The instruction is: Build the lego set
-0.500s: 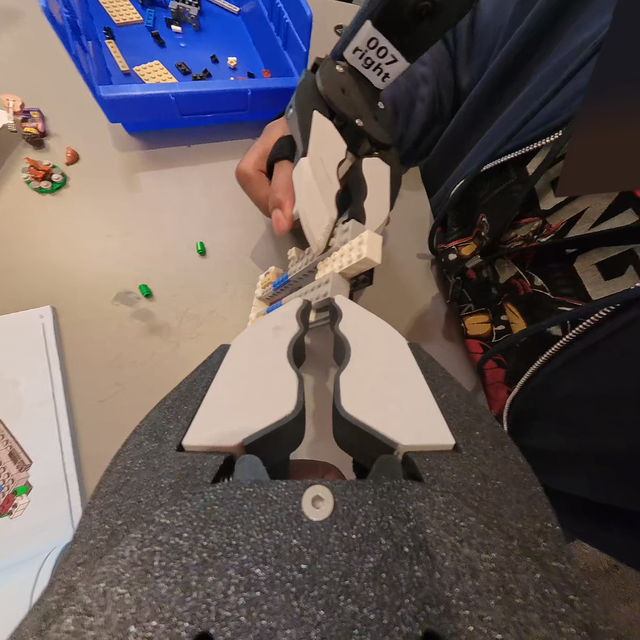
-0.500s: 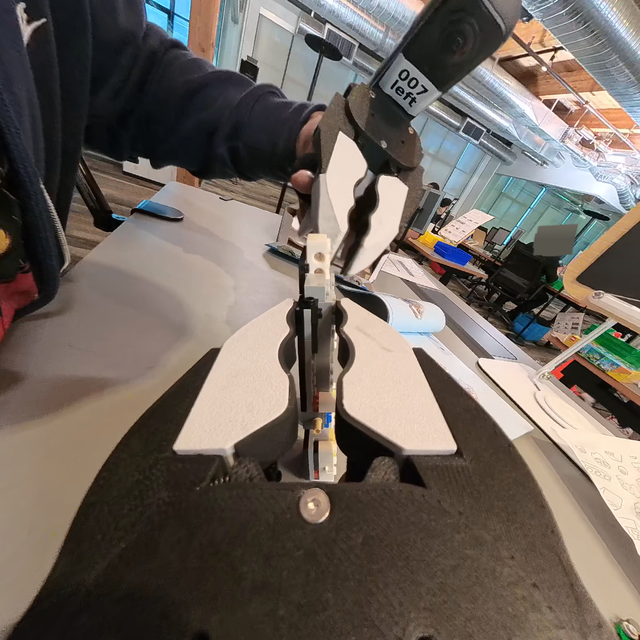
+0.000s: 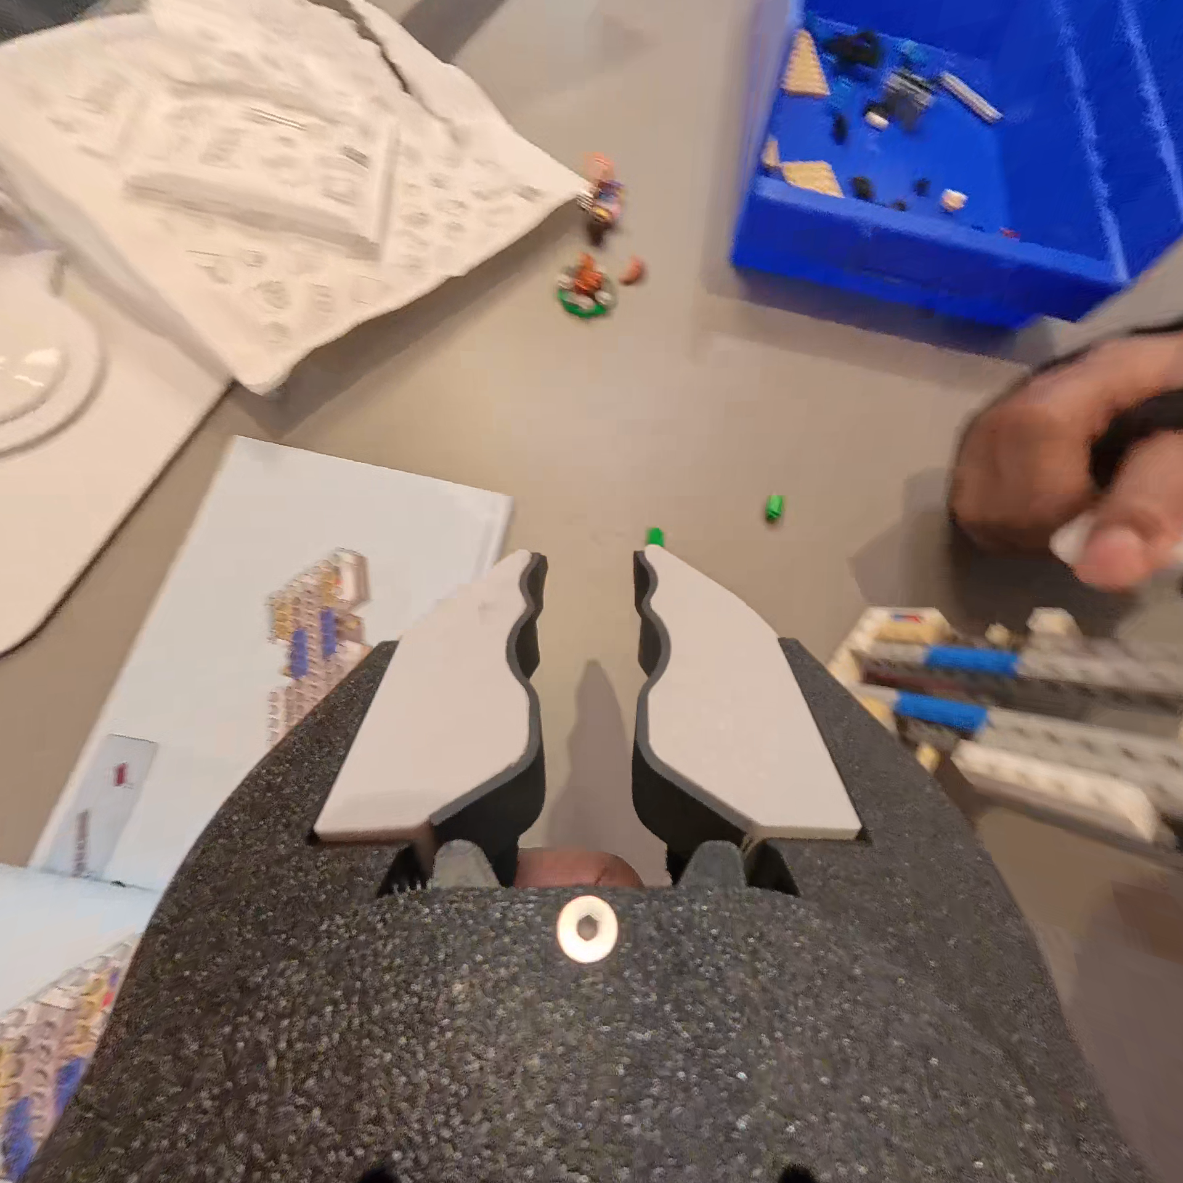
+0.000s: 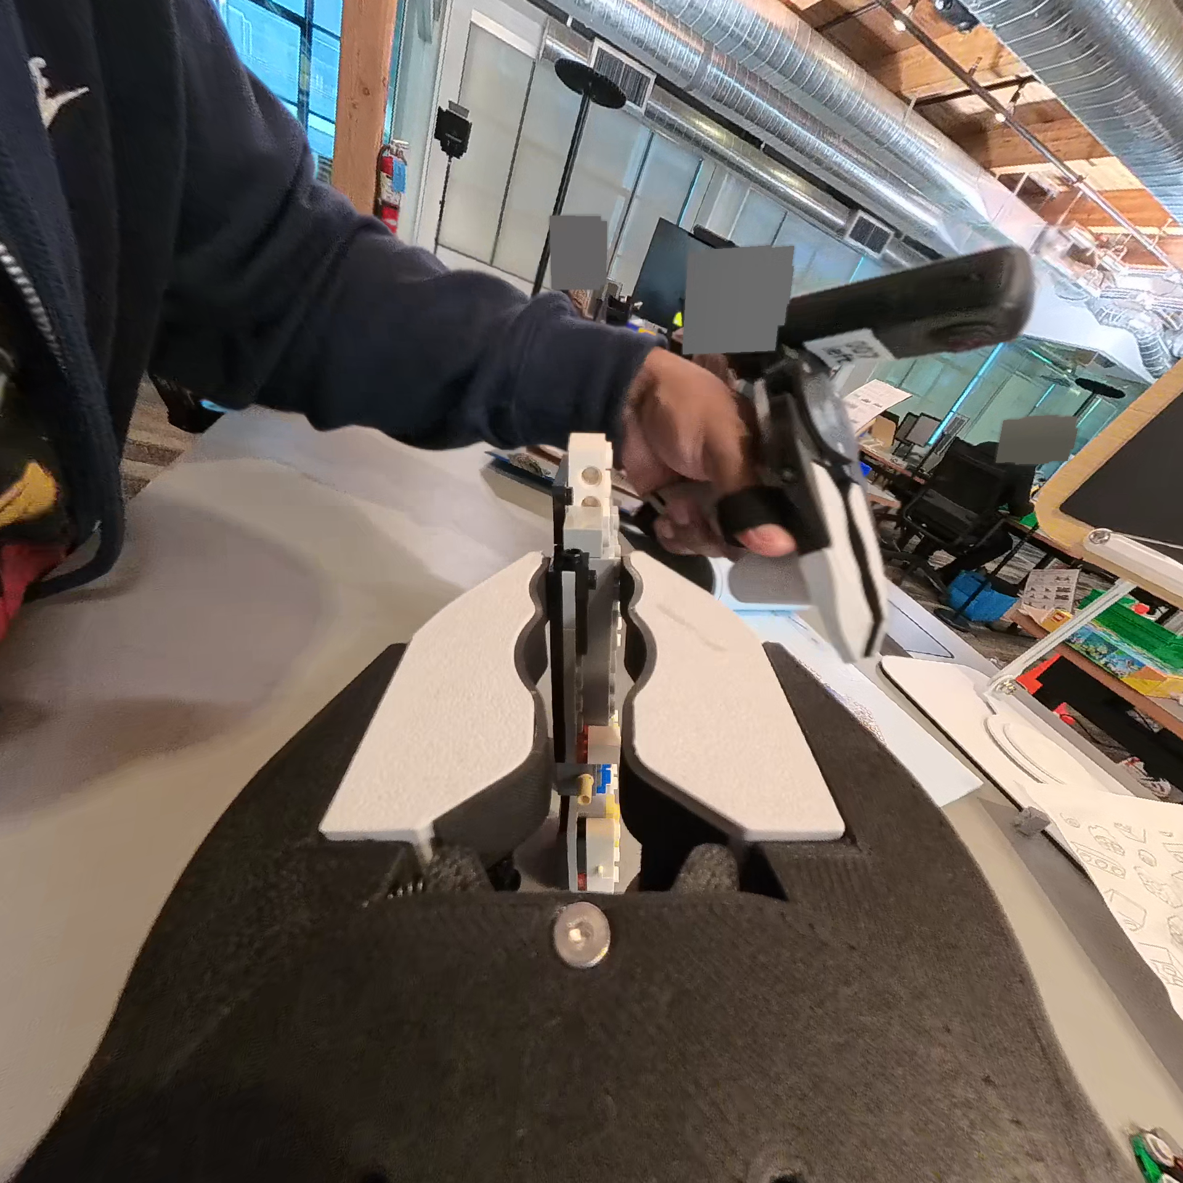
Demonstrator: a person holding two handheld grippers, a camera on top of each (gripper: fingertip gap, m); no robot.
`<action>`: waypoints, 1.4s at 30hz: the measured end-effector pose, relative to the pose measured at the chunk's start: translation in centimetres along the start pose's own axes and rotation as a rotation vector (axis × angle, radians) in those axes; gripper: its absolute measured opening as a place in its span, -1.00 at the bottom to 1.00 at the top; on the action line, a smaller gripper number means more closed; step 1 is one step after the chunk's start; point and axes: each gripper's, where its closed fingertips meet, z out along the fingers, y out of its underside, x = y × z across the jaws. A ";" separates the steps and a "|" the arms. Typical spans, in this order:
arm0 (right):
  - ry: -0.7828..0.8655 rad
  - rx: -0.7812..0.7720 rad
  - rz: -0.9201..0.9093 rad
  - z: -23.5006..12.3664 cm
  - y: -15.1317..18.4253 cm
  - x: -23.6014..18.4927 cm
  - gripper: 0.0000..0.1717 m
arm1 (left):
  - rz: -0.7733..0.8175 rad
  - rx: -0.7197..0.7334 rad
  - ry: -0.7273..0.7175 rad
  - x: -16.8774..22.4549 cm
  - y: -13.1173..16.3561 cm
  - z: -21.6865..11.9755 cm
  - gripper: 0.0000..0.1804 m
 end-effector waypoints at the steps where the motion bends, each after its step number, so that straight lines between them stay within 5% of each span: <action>1: 0.000 0.000 0.000 0.0 0.0 0.0 -0.77 | -0.012 0.015 -0.025 -0.8 -0.6 0.4 -0.69; 8: 0.010 0.000 0.004 0.0 0.0 0.3 -0.77 | -0.157 0.122 -0.212 -6.7 -3.3 3.0 -0.68; 18: 0.017 -0.004 -0.017 -0.2 -0.1 0.5 -0.77 | -0.165 -0.100 -0.307 -14.0 -1.7 10.4 -0.56; 27: 0.026 0.000 -0.019 -0.4 -0.2 0.9 -0.77 | -0.125 -0.152 -0.357 -15.0 -2.4 11.8 -0.57; 32: 0.023 -0.003 -0.031 -0.4 -0.2 0.8 -0.77 | -0.135 -0.175 -0.354 -15.3 -2.6 11.9 -0.79; 42: 0.021 -0.001 -0.035 -0.4 -0.3 0.7 -0.77 | -0.138 -0.051 -0.267 -9.9 -0.4 6.6 -0.92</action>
